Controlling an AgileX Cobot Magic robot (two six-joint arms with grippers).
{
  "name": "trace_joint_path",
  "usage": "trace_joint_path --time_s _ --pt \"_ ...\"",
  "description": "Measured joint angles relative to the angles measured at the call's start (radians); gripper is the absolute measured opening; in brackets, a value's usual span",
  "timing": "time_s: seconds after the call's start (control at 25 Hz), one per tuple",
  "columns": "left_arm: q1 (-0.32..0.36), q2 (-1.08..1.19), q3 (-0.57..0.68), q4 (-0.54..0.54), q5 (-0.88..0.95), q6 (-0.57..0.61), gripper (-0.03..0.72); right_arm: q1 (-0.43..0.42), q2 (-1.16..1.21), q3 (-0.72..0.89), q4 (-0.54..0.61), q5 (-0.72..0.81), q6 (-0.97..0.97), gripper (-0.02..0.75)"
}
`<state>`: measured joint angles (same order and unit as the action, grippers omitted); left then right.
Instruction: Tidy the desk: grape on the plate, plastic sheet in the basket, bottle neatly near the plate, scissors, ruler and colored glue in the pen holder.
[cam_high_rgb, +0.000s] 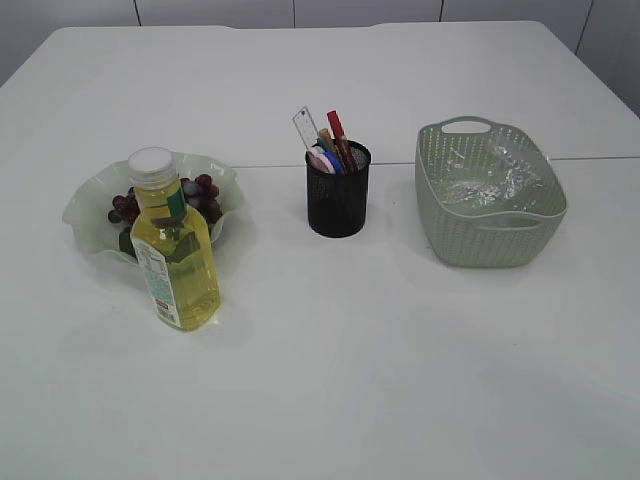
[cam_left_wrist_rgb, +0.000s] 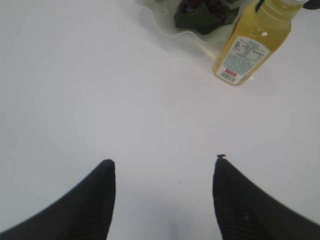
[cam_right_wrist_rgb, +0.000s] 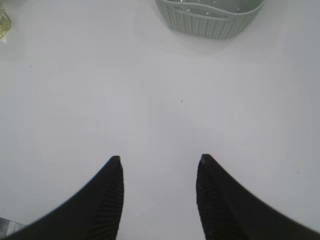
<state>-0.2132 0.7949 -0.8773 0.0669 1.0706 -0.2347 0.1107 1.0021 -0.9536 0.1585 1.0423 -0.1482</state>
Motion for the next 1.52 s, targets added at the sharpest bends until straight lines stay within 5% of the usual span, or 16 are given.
trace_joint_path --time_s 0.68,1.52 --pt "0.0 -0.289 0.0 0.07 0.167 -0.022 0.447 0.0 -0.264 0.058 0.012 0.029 0.052 0.353" --pt "0.0 -0.76 -0.002 0.098 0.205 -0.008 0.443 0.0 -0.944 0.136 0.015 0.23 0.103 0.353"
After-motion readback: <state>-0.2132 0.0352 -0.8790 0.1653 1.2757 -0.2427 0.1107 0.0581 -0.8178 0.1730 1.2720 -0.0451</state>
